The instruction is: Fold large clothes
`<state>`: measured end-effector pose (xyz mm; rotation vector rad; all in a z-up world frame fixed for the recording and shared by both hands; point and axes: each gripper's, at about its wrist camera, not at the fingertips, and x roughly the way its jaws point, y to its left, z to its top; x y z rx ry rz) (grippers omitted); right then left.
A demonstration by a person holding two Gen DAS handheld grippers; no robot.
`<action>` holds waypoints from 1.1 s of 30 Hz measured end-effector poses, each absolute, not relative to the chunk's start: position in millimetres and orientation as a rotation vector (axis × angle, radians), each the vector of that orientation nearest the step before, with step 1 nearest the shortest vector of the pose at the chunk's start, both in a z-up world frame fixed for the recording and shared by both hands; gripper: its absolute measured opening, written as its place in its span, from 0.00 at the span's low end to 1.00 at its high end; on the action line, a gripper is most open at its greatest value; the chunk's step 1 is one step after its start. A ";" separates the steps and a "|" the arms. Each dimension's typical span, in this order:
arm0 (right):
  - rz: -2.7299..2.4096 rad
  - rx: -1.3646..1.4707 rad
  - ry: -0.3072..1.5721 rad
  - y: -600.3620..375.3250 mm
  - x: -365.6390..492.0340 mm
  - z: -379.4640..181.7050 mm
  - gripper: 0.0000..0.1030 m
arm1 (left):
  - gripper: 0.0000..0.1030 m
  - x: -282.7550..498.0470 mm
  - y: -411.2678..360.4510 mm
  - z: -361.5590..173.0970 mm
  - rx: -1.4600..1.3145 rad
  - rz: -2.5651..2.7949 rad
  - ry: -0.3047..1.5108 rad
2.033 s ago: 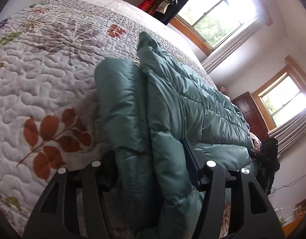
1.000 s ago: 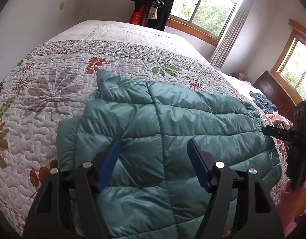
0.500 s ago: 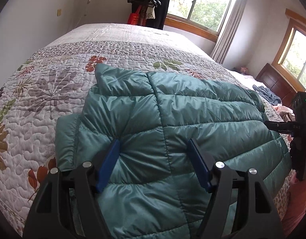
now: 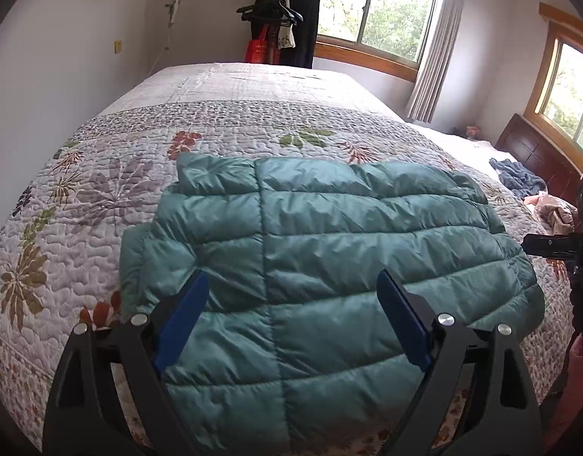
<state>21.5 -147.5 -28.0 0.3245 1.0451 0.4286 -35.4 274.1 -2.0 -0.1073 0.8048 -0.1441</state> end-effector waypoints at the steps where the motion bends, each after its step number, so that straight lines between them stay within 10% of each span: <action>1: 0.427 0.328 1.053 -150.3 19.7 -30.6 0.70 | 0.87 -37.6 271.6 -2.2 -0.103 -0.146 0.806; 27: 0.586 0.537 1.175 -153.8 29.4 -95.6 0.74 | 0.87 -24.0 269.3 -36.5 -0.112 -0.137 0.877; 33: 0.636 0.571 1.178 -148.8 33.1 -99.3 0.54 | 0.87 -23.8 269.5 -40.8 -0.111 -0.152 0.887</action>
